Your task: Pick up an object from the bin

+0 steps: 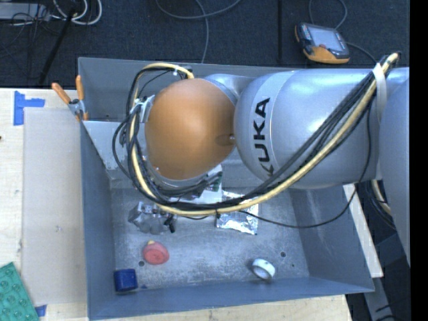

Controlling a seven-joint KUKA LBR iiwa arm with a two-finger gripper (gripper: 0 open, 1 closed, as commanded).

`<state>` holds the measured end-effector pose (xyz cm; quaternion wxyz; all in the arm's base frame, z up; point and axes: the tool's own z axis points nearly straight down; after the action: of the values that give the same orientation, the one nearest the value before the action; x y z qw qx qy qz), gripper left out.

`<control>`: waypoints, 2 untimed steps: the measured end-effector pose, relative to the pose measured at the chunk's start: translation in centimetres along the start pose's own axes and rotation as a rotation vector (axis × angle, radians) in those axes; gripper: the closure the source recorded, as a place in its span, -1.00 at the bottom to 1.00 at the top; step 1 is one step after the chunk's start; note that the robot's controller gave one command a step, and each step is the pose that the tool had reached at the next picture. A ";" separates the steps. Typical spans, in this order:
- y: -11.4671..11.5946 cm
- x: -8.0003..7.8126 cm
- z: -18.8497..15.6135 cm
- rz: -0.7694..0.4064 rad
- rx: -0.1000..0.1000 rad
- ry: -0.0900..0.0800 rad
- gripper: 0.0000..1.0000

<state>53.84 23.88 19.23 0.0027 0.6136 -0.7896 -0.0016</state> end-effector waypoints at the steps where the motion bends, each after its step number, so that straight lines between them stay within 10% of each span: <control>1: 1.8 2.7 3.9 0.604 0.002 0.000 1.00; 2: 1.7 2.7 3.8 0.604 0.003 -0.003 -1.00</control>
Offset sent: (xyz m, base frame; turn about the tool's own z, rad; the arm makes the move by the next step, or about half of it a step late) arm -0.0233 -0.0215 -0.0372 0.6027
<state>51.51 21.70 15.44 0.0010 0.3512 -0.9363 -0.0002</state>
